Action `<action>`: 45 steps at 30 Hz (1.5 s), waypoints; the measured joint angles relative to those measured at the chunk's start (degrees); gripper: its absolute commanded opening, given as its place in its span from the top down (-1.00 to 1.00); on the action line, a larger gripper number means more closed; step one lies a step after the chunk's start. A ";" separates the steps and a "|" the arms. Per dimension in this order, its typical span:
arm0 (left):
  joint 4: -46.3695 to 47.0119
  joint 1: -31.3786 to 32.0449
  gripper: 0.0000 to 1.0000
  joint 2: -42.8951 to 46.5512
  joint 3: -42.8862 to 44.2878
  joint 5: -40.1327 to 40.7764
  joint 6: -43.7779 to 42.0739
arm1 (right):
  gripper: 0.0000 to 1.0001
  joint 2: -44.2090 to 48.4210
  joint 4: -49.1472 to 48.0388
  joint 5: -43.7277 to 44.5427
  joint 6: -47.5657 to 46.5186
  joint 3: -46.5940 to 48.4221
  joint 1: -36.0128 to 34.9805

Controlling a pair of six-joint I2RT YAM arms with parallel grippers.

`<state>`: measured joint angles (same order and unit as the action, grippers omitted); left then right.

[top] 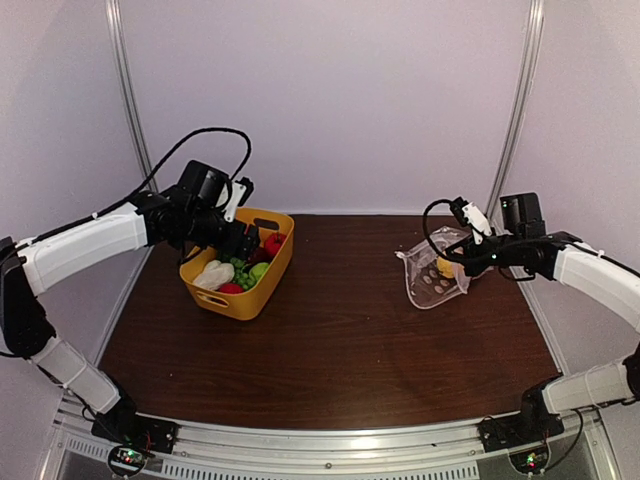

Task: Place the food in the zip-top bag and seal the zipper
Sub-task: Adjust the zipper on the food storage bag, then pick up the fake vegetable from the bin.

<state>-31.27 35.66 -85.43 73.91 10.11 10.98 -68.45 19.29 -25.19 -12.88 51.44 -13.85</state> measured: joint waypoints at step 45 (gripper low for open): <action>-16.52 -13.00 0.14 -20.02 7.10 -1.11 -5.01 | 1.00 2.47 -1.07 -0.98 -2.19 -2.08 0.00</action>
<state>-47.79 22.65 -105.45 81.01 8.99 5.98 -65.98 18.22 -26.17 -15.07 49.36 -13.85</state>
